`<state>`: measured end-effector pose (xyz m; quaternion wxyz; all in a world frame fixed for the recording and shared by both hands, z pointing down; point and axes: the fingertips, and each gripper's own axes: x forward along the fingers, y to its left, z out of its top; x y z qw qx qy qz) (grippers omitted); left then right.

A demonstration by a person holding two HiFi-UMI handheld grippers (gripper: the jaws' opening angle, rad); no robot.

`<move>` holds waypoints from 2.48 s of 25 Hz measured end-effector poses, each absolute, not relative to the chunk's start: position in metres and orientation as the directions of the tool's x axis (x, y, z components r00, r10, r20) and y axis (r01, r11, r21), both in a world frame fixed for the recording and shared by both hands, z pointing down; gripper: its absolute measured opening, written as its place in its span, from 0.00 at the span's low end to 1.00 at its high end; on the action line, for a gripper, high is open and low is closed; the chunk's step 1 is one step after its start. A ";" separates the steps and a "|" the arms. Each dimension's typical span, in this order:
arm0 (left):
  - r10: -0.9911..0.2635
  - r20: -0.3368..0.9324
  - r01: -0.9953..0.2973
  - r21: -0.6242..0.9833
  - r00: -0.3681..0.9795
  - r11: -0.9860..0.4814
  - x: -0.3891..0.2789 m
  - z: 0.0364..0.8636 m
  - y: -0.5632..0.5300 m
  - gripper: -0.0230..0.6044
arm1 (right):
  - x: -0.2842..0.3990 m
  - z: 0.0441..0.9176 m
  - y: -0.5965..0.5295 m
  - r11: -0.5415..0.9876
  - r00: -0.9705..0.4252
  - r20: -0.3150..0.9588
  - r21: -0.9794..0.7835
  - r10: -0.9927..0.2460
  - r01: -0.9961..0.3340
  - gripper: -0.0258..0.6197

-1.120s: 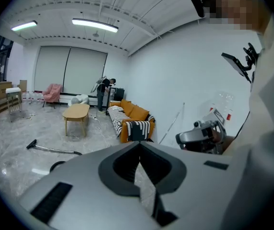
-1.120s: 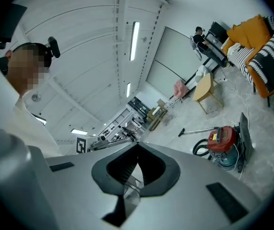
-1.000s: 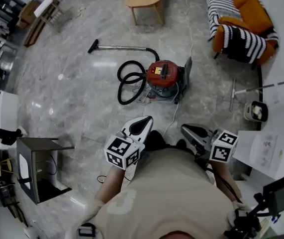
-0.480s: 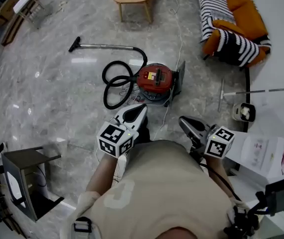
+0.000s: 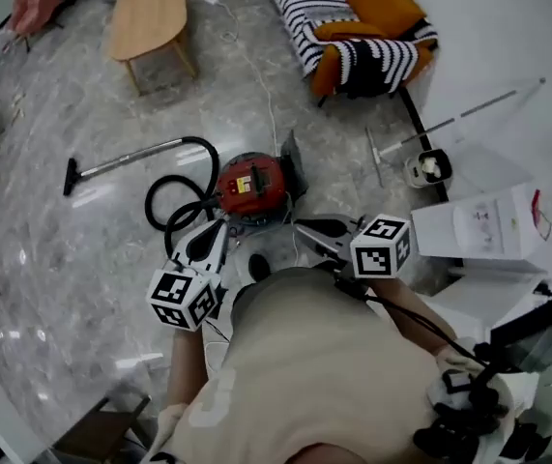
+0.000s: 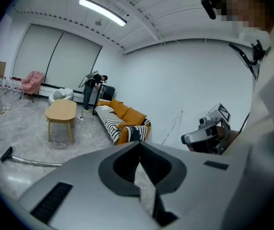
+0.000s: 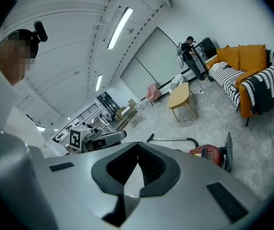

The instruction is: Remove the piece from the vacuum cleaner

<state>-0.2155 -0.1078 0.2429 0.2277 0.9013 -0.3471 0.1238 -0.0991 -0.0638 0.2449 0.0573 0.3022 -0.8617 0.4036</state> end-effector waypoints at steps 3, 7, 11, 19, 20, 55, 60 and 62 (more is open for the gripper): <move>-0.504 0.358 -0.611 0.328 0.786 -0.720 -0.212 0.246 -0.131 0.03 | -0.105 0.245 -0.083 0.449 -0.763 0.367 -0.642 -0.532 -0.622 0.04; -0.462 0.378 -0.581 0.316 0.802 -0.750 -0.203 0.258 -0.140 0.03 | -0.104 0.251 -0.095 0.434 -0.734 0.404 -0.613 -0.546 -0.660 0.04; -0.445 0.405 -0.579 0.317 0.799 -0.751 -0.193 0.271 -0.146 0.03 | -0.092 0.260 -0.104 0.398 -0.719 0.430 -0.621 -0.546 -0.675 0.04; -0.467 0.498 -0.653 0.307 0.730 -0.692 -0.180 0.293 -0.170 0.03 | -0.056 0.311 -0.142 0.353 -0.735 0.515 -0.653 -0.440 -0.669 0.04; -0.479 0.516 -0.673 0.298 0.710 -0.677 -0.180 0.294 -0.176 0.03 | -0.049 0.322 -0.152 0.343 -0.732 0.535 -0.653 -0.423 -0.675 0.04; -0.311 0.778 -0.778 0.335 0.547 -0.532 -0.080 0.567 -0.179 0.03 | 0.074 0.737 -0.287 0.189 -0.527 0.829 -0.496 -0.187 -0.848 0.29; -0.305 0.783 -0.794 0.357 0.542 -0.493 -0.088 0.593 -0.170 0.03 | 0.086 0.767 -0.308 0.184 -0.458 0.868 -0.426 -0.191 -0.886 0.40; -0.299 0.784 -0.795 0.368 0.544 -0.481 -0.090 0.602 -0.166 0.03 | 0.091 0.782 -0.317 0.187 -0.414 0.890 -0.381 -0.190 -0.905 0.40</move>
